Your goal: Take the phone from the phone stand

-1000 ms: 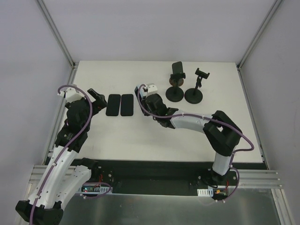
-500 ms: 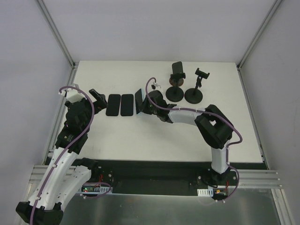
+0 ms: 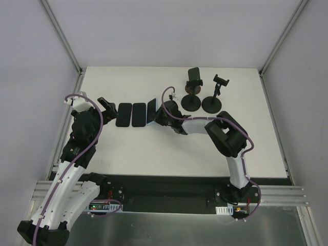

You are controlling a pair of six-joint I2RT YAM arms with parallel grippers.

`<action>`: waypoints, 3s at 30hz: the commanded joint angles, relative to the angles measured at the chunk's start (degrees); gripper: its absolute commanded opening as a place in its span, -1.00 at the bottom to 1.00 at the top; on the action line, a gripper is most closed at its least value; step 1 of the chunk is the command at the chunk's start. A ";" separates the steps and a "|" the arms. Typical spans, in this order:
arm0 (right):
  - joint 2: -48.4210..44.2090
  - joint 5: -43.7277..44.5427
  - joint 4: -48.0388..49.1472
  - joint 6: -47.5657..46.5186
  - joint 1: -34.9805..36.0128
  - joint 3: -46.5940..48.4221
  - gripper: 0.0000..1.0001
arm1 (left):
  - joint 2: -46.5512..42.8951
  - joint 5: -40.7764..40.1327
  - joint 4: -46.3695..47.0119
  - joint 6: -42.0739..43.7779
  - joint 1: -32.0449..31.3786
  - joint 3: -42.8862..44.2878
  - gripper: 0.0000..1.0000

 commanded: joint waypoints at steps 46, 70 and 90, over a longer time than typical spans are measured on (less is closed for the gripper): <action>-0.67 -2.99 -12.52 -20.65 -2.49 4.68 0.84 | 1.46 2.26 2.25 0.69 1.60 -0.23 0.95; -11.78 -6.96 -12.79 -37.17 -2.41 3.64 0.99 | -0.20 -1.69 2.25 1.39 2.04 -0.14 0.98; -77.17 35.21 -17.27 -60.45 -2.58 -23.78 0.93 | -25.08 -22.10 18.93 8.67 2.13 -10.42 0.99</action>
